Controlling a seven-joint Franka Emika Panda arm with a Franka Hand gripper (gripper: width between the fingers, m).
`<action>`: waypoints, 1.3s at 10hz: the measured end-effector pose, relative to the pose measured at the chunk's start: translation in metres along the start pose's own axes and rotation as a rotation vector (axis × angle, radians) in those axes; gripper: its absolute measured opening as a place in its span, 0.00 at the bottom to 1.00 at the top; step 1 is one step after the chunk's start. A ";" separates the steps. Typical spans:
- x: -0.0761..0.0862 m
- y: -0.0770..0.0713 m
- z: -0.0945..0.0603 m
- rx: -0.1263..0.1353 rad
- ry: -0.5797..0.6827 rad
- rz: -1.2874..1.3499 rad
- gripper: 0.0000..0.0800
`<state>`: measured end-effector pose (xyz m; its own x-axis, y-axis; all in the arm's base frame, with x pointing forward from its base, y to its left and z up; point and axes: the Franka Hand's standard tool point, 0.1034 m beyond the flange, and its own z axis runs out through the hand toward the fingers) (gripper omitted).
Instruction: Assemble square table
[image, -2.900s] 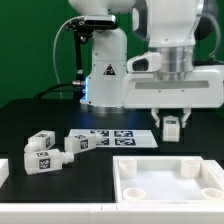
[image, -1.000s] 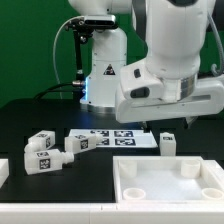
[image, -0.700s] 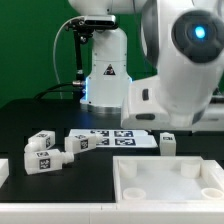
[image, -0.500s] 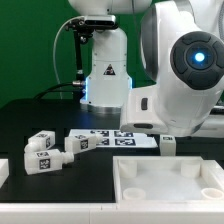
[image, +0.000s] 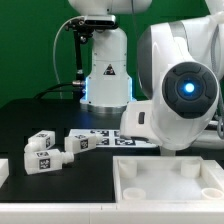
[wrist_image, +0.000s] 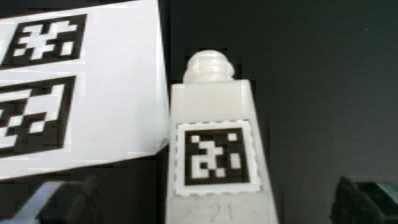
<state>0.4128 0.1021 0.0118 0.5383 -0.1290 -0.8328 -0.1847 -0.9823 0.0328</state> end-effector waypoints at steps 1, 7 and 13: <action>-0.002 -0.001 0.007 -0.009 -0.010 -0.002 0.81; -0.001 -0.002 0.009 -0.013 -0.008 0.003 0.35; -0.036 -0.004 -0.089 0.012 0.162 -0.127 0.35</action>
Offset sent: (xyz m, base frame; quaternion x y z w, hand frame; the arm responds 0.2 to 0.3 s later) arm 0.0000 0.0000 0.0000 0.0000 0.0000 0.0000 1.0000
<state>0.4677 0.0989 0.0910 0.6829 -0.0258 -0.7300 -0.1165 -0.9904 -0.0741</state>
